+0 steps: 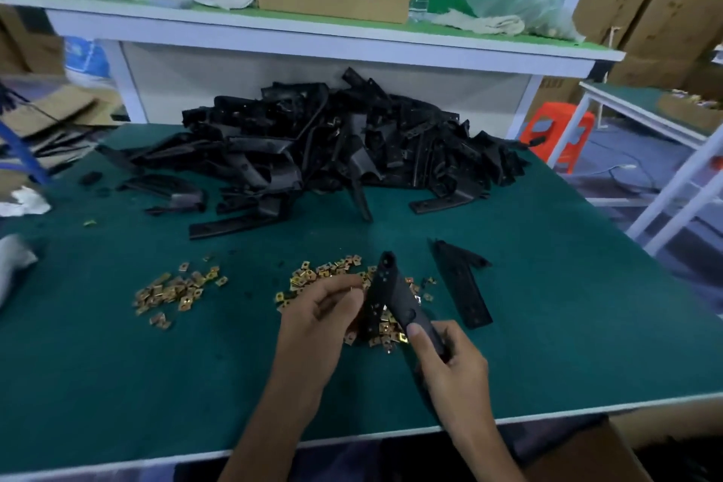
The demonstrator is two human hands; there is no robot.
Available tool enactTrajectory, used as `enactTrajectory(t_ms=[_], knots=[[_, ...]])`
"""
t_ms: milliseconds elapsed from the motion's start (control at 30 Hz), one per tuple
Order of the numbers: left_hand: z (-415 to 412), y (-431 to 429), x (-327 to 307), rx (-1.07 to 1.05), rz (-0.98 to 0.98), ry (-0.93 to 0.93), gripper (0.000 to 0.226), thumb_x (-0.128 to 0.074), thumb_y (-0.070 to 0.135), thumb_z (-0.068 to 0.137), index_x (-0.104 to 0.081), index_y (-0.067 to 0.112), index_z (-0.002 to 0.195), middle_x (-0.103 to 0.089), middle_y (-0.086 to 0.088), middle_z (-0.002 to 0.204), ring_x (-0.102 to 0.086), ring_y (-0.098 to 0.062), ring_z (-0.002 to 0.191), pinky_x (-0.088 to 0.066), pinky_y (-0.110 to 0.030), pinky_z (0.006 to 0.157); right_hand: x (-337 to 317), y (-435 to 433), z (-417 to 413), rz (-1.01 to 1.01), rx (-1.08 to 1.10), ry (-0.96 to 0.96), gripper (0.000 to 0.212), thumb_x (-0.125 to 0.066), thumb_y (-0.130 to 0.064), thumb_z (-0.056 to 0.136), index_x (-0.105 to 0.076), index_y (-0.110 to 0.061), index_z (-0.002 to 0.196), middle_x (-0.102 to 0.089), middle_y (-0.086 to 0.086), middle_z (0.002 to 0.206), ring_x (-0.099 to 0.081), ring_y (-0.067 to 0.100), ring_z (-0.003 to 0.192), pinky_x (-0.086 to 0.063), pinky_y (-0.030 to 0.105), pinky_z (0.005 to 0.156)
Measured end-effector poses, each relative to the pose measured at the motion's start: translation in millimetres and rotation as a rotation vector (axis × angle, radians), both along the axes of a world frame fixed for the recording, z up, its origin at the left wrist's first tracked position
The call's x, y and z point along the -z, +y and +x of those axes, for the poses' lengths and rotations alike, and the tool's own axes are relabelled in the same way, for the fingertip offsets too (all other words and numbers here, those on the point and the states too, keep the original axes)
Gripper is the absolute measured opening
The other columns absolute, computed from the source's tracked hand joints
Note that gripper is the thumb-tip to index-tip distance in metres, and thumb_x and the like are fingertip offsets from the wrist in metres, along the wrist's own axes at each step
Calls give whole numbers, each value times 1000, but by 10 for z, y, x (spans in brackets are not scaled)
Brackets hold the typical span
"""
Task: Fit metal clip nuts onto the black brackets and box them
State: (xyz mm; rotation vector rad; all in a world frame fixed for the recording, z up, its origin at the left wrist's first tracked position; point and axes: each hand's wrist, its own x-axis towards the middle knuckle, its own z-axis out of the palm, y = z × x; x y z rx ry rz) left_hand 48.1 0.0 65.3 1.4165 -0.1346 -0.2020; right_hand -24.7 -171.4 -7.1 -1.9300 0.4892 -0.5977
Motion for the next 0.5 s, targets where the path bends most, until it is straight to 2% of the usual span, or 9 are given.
enactTrajectory(t_ms=[167,333,500], knots=[[24,23,32,33,-47,106,19,-69,12,93,-79,27,97,-78,3,99,-73,-15,95,-57,-30,84,-26,-10,-7,-19,17,-12,43,-60,-75,79,-65,-32,86,-58,2,62,-44,4,50,-35,24,46],[18,36,65,52,-58,165,13,-69,10,93,-77,17,99,-79,-2,93,-75,-16,86,-56,-18,68,-19,-17,1,-63,10,-12,44,-59,-74,81,-63,-31,87,-53,-5,57,-41,3,49,-33,26,46],[62,50,89,16,-49,188,11,-71,10,92,-77,16,99,-79,-4,91,-75,-17,86,-58,-24,73,-30,15,10,-122,-10,3,41,-59,-75,79,-62,-35,87,-58,-6,58,-43,3,46,-36,25,45]])
